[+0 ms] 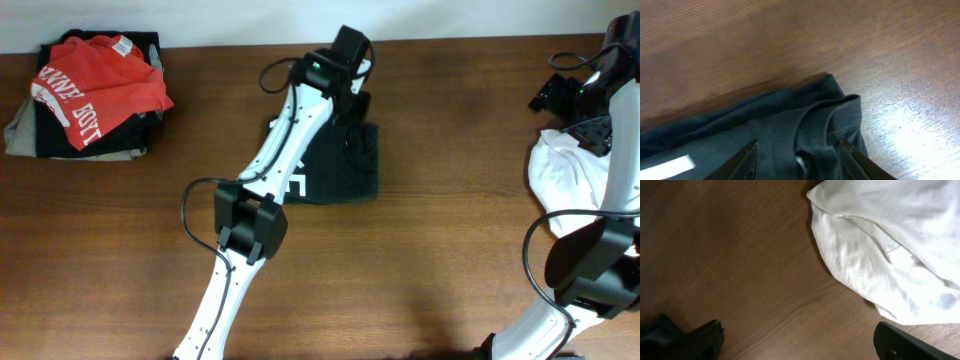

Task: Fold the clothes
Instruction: 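Grasp the folded shirt with the left gripper and lift it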

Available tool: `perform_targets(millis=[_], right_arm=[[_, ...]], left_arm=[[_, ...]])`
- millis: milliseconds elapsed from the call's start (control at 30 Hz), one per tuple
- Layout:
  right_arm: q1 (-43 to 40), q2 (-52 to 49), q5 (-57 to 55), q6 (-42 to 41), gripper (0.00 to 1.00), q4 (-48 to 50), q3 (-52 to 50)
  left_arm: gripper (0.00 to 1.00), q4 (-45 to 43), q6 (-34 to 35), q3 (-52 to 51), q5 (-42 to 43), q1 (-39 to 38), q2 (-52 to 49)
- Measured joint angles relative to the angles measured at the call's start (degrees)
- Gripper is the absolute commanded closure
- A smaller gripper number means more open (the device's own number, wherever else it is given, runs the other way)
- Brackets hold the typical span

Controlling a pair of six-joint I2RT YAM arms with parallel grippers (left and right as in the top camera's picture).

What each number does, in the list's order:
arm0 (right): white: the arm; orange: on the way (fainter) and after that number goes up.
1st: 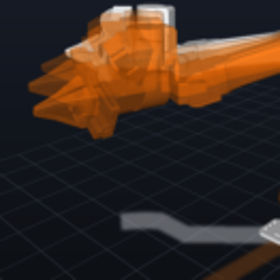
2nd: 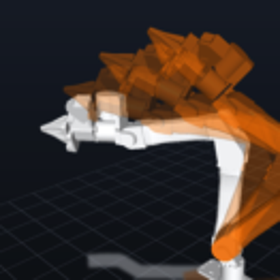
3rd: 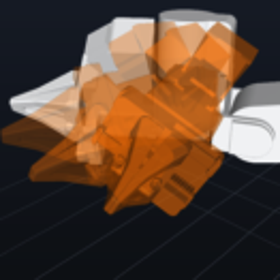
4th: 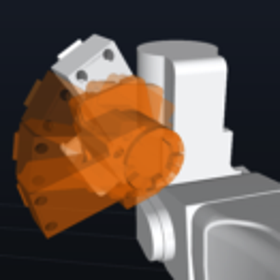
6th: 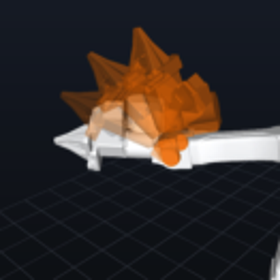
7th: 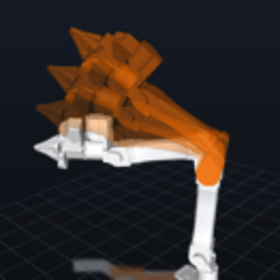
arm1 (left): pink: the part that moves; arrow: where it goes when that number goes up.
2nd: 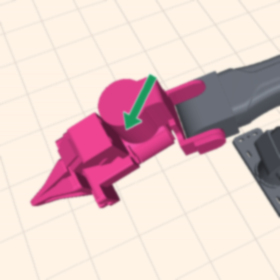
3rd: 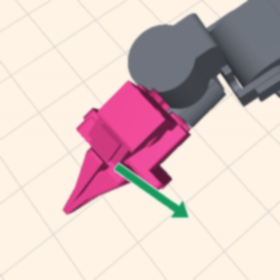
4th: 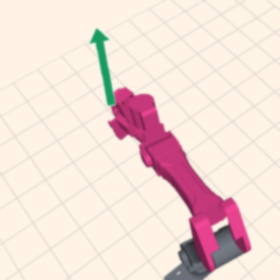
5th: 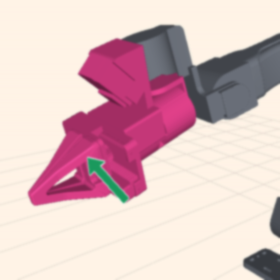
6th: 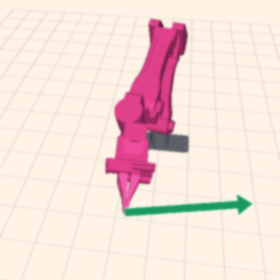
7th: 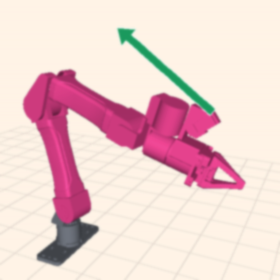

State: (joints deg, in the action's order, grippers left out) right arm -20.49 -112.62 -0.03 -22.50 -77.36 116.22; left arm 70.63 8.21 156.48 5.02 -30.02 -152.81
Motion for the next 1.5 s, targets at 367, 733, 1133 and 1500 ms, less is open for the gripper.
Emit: perform_targets(millis=[367, 733, 1133, 1500], right_arm=[[0.0, 0.0, 0.0, 0.0, 0.01, 0.0, 0.0], [0.0, 0.0, 0.0, 0.0, 0.01, 0.0, 0.0], [0.0, 0.0, 0.0, 0.0, 0.01, 0.0, 0.0], [0.0, 0.0, 0.0, 0.0, 0.01, 0.0, 0.0]], left_arm=[[0.5, -9.9, 3.7, -9.0, 7.1, -3.4, 0.0], [0.35, 2.1, -4.8, 6.1, 14.6, -10.5, -2.5], [0.01, 25.9, -5.6, 17.2, 4.5, 17.1, 7.9], [0.01, 16.9, -12.9, -19.9, 16.9, 26.3, 7.7]])
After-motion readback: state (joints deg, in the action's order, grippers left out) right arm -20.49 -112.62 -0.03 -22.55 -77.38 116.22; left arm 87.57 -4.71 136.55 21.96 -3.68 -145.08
